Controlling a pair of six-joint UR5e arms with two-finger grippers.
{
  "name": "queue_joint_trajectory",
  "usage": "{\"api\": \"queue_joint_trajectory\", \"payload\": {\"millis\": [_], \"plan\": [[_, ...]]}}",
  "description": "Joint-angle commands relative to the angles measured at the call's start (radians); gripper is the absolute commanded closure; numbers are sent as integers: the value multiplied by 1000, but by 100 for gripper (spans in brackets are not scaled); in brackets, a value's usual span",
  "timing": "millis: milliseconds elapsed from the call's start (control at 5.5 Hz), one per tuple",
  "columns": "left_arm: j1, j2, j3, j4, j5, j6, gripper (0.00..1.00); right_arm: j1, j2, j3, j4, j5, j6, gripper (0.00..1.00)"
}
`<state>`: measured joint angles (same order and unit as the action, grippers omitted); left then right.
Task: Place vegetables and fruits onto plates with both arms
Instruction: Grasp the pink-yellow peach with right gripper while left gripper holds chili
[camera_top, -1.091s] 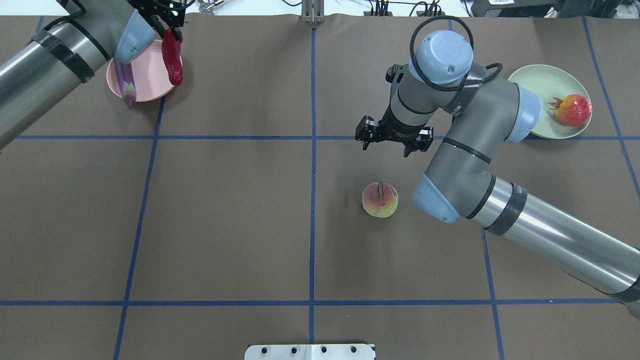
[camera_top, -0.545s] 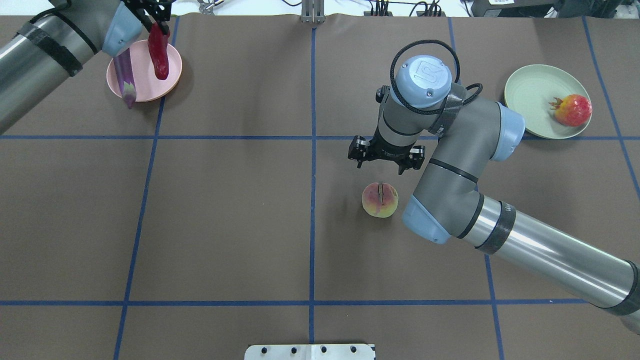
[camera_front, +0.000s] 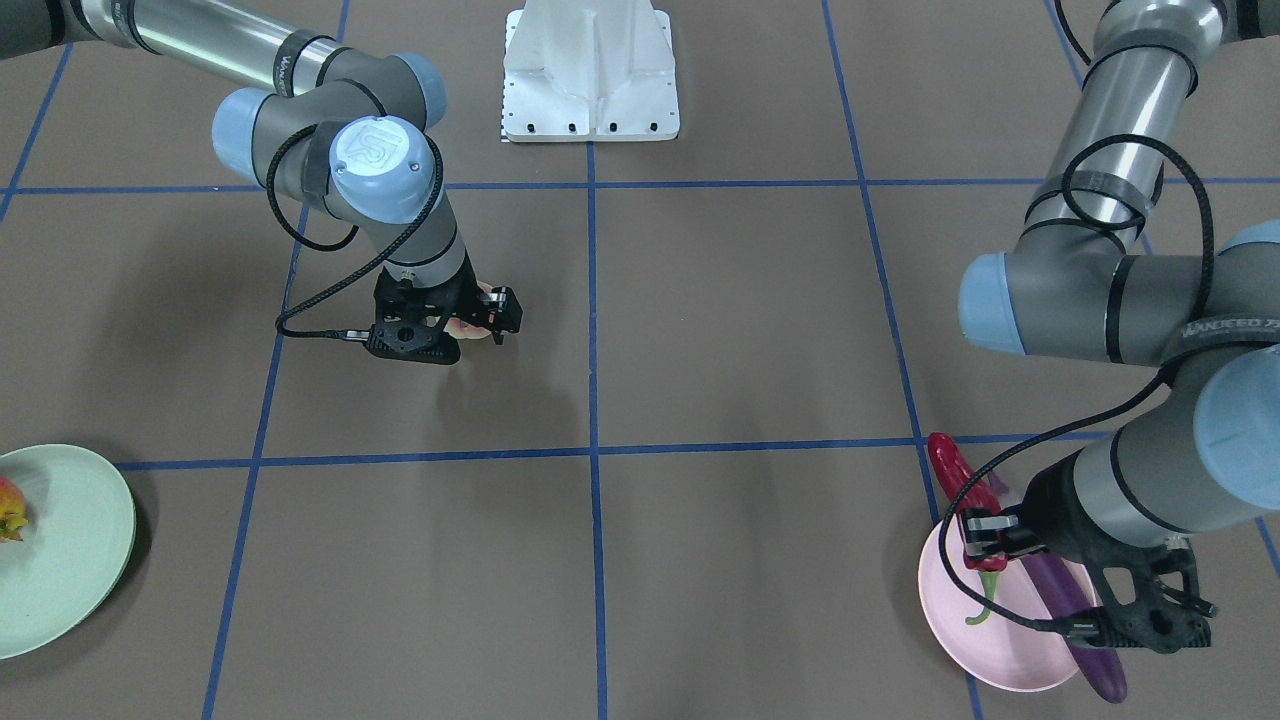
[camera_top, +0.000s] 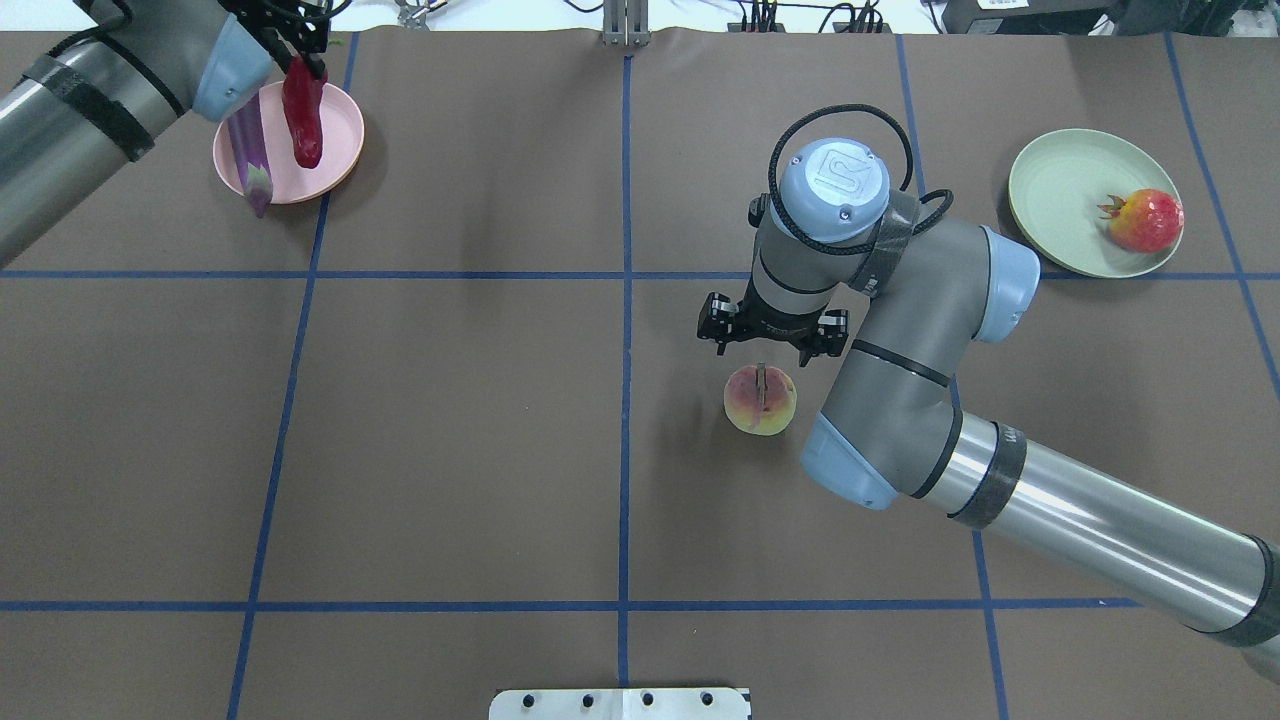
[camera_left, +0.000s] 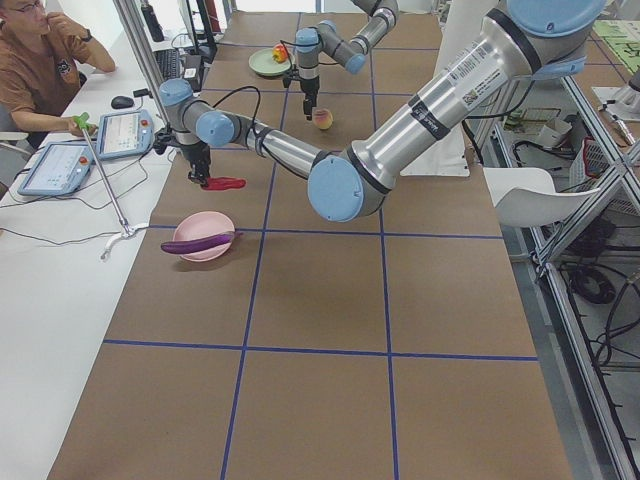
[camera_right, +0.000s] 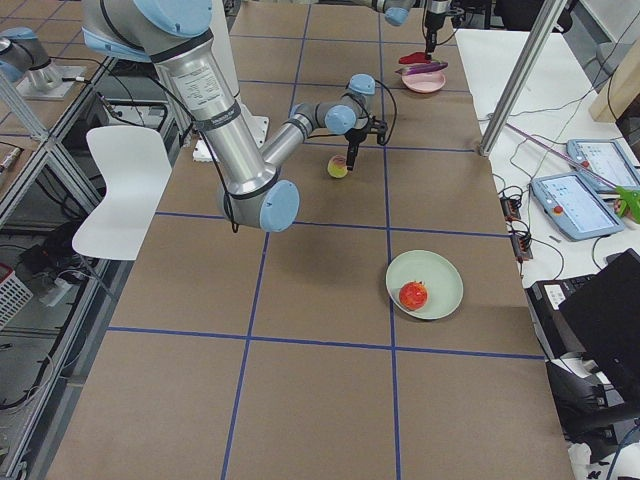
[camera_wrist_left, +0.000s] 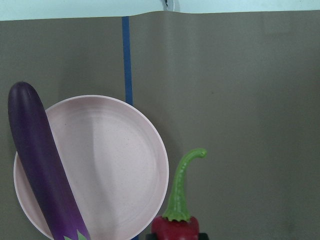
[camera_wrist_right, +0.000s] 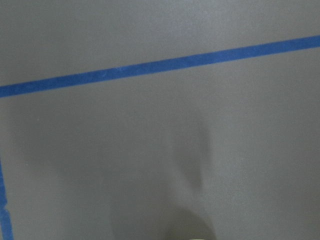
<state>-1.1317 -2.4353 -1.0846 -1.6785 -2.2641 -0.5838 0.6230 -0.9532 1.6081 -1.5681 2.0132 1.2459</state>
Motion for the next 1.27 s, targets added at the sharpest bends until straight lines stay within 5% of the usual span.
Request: {"api": "queue_joint_trajectory", "payload": {"millis": [0,727,909,1091], "plan": [[0,1,0,0,0,4,100,-14,-9,1,-4,-1,1,0],[-3,1,0,0,0,4,100,-31,-16,3,-12,6,7,1],[-3,1,0,0,1,4,100,-32,-15,22,-10,2,74,56],[-3,1,2,0,3,4,100,-32,-13,41,-7,9,75,100]]}}
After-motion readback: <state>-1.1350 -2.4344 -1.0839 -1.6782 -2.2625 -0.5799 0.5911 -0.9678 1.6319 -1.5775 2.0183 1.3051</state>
